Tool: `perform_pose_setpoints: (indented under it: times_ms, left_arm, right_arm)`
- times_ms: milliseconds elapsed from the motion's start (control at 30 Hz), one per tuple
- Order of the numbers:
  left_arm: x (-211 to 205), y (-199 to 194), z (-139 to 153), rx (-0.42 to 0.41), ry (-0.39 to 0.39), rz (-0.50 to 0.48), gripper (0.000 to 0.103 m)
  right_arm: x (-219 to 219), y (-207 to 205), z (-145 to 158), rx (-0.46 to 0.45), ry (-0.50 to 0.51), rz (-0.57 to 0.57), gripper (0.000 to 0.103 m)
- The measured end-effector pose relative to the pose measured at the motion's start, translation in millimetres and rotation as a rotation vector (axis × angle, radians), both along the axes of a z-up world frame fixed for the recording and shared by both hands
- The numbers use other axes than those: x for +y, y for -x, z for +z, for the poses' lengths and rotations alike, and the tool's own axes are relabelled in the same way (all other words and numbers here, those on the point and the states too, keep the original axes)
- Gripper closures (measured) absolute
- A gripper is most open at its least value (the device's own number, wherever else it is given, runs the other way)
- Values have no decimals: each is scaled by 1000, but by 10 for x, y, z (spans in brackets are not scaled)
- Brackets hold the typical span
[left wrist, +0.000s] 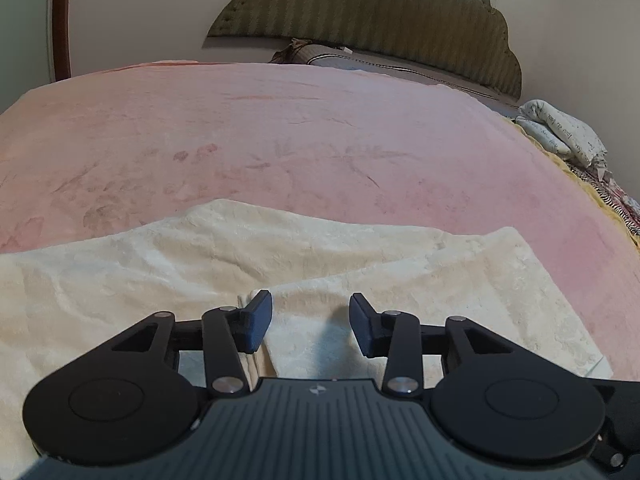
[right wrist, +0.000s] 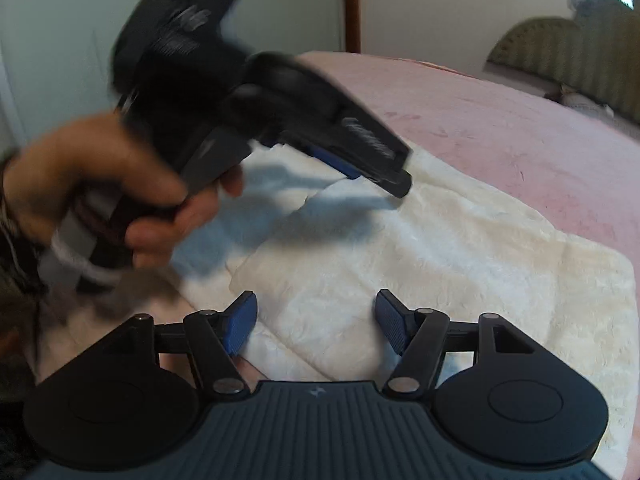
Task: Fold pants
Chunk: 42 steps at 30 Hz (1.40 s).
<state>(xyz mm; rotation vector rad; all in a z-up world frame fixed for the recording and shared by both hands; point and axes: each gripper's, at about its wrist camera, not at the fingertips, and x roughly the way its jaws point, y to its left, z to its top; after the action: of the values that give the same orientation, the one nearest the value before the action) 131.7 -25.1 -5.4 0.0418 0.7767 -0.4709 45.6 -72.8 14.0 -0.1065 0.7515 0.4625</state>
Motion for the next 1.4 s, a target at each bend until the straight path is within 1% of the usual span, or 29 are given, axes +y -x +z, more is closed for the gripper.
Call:
perform_pose_setpoints:
  times_ms: [33,133,267,367,467,567,700,800,900,967,1033,1067,1133,1167,1200,1267,1333,1400]
  left_arm:
    - [-10,17,-1,-6,-8,-2,56]
    - [-42,60,6,-22,-31,-4,55]
    - [-51,100,22,-25,-37,-4,50]
    - [-43,131,43,-40,-52,0,43]
    - [-15,163,62,-46,-60,5,42]
    - [35,192,81,-48,-57,13,41]
    - [121,237,127,-67,-66,40,36]
    - [205,256,191,-88,-55,59,34]
    - [302,221,273,-102,-38,96,33]
    - [364,202,316,-98,-18,115,33]
    - [383,209,343,-87,17,92,33]
    - [379,221,353,-83,40,62,33]
    - [312,252,345,-65,71,-20,33]
    - [249,270,321,-55,74,-71,33]
    - [172,285,292,-47,68,-119,33]
    - [-1,298,196,-52,30,-179,33]
    - [-168,238,40,-51,-43,-177,33]
    - [-229,144,-108,-40,-86,-129,35]
  right_arm:
    - [15,17,24,-6,4,-1,37]
    - [-57,21,115,-9,-43,-20,37]
    - [-124,44,192,-51,-58,-70,37]
    - [-156,5,143,-29,-59,-97,37]
    - [-145,-15,30,-2,-49,-98,29]
    - [-140,-19,28,-2,-52,-106,27]
    - [-137,0,44,-6,-35,-111,27]
    - [-149,14,128,-54,-14,-132,27]
    - [-184,-63,199,-94,34,-161,27]
    - [-209,-168,234,-123,89,-178,27]
    - [-243,-304,226,-144,152,-181,27]
    - [-272,-377,204,-145,185,-192,28]
    - [-358,-533,160,-130,214,-201,28]
    - [-421,-583,151,-115,205,-204,32]
    - [-487,-635,133,-93,190,-207,40]
    - [-604,-768,78,-38,154,-219,41]
    - [-693,-926,-30,8,157,-235,41]
    - [-762,-1065,-108,25,113,-256,36]
